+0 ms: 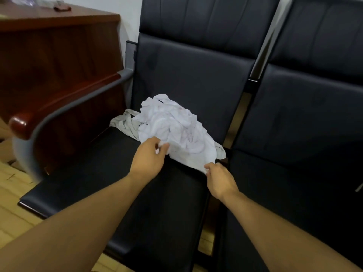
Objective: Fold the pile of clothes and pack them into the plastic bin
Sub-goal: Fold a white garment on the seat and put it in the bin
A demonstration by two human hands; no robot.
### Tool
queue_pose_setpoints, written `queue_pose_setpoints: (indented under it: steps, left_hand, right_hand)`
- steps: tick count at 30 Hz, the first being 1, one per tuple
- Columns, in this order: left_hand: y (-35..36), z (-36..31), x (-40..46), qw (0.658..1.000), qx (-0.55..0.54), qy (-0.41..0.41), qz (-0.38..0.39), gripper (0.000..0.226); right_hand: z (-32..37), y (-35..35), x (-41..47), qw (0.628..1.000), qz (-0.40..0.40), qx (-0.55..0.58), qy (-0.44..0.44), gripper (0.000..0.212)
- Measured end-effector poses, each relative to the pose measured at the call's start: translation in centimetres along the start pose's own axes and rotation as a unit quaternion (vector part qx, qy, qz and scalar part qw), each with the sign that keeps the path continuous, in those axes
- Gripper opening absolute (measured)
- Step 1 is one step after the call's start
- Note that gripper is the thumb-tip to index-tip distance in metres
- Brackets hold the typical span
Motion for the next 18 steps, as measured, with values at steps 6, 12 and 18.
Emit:
queue_pose_setpoints:
  steps: [6, 12, 18]
  left_hand:
    - [-4.9, -4.8, 0.9, 0.990, -0.112, -0.036, -0.074, 0.036]
    - [-8.5, -10.8, 0.7, 0.959, -0.235, -0.064, -0.146, 0.035]
    - [-9.6, -17.2, 0.6, 0.940, -0.280, -0.082, -0.175, 0.041]
  right_hand:
    - [-3.7, -10.2, -3.1, 0.973, -0.122, 0.186, 0.063, 0.027]
    - [-7.9, -20.9, -7.8, 0.895, -0.261, 0.341, 0.119, 0.032]
    - [-13.4, -27.6, -11.8, 0.841, -0.281, 0.429, 0.172, 0.029]
Point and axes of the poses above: each hand's wrist, its own x-axis towards the middle knuckle, its own y-axis out of the palm, z = x × y, the point moved 8 cm from there along x, towards the middle knuckle, and after that the axes turned 3 degrees about -x, right-handed, at the moved point
